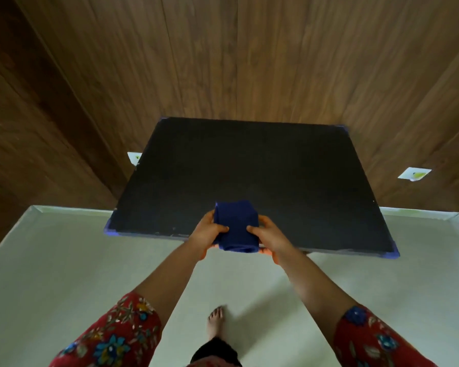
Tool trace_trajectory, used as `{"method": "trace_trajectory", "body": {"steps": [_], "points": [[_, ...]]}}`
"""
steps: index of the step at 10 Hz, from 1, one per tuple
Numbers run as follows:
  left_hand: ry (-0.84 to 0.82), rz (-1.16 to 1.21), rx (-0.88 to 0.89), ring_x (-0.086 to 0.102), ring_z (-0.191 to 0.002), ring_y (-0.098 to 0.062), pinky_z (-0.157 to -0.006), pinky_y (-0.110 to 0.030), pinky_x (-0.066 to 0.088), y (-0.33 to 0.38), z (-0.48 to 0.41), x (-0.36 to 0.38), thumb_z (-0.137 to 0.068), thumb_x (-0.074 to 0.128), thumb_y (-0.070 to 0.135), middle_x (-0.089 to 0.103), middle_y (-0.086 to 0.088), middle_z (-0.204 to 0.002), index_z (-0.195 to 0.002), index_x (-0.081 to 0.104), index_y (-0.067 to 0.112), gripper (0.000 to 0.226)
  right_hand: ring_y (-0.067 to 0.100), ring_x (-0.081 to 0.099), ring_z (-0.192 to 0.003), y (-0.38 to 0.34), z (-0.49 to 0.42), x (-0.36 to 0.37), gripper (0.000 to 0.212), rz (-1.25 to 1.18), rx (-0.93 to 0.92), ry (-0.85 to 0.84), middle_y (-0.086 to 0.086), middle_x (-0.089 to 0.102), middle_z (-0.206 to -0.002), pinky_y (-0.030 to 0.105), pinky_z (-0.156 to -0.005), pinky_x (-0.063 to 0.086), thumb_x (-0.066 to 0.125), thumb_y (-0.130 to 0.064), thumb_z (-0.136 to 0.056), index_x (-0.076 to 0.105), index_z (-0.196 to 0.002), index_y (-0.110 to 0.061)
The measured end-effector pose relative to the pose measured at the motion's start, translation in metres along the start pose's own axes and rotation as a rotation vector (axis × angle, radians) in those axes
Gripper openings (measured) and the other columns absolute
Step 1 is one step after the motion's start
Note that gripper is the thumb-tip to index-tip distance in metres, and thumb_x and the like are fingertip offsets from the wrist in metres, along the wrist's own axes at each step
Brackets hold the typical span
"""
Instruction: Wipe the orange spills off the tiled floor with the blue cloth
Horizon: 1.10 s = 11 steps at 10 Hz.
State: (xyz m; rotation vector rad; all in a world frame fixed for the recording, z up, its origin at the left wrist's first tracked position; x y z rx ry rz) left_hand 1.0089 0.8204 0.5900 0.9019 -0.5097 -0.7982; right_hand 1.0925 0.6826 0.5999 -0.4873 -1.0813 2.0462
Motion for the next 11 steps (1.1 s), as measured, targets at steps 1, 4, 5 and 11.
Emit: {"method": "trace_trajectory", "body": {"steps": [1,4,5,11], "points": [[-0.024,-0.042,0.022,0.061,-0.107,-0.031,-0.08,-0.048,0.056,0.026,-0.057,-0.009,-0.084,0.055,-0.013,0.06,-0.009,-0.127,-0.128,0.048,0.018,0.055,0.034,0.059,-0.108,-0.026,-0.054,0.011,0.044,-0.045,0.001,0.059,0.017,0.053,-0.136,0.045,-0.082,0.054,0.054,0.001,-0.095,0.042,-0.136,-0.011],[-0.037,-0.158,-0.036,0.051,-0.125,-0.034,-0.101,-0.052,0.045,0.057,-0.15,-0.03,-0.081,0.052,-0.022,0.048,-0.01,-0.142,-0.152,0.018,0.015,0.087,0.024,0.059,-0.095,-0.042,-0.149,0.022,0.044,0.178,0.024,0.317,0.007,0.061,-0.114,0.038,-0.08,0.052,0.057,-0.002,-0.087,0.045,-0.126,-0.02],[-0.056,-0.361,-0.053,0.057,-0.116,-0.032,-0.095,-0.05,0.05,0.036,-0.162,-0.033,-0.073,0.057,-0.017,0.055,-0.01,-0.135,-0.143,0.039,0.017,0.08,0.027,0.06,-0.098,-0.028,-0.156,0.024,0.051,0.276,0.055,0.356,0.008,0.062,-0.111,0.03,-0.074,0.044,0.059,-0.003,-0.084,0.046,-0.132,-0.015],[0.233,-0.449,0.127,0.063,-0.101,-0.027,-0.084,-0.033,0.048,0.049,-0.083,-0.043,-0.086,0.058,0.009,0.067,-0.007,-0.115,-0.119,0.061,0.017,0.034,0.023,0.06,-0.091,-0.013,-0.101,-0.002,0.043,0.18,-0.047,0.406,0.01,0.067,-0.114,0.039,-0.085,0.05,0.058,-0.015,-0.087,0.057,-0.13,-0.013]]}}
Point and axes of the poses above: each hand's wrist, its own z-axis away from the middle knuckle, its own x-axis out of the palm, y = z × x, the point moved 6 cm from there along -z, towards the middle knuckle
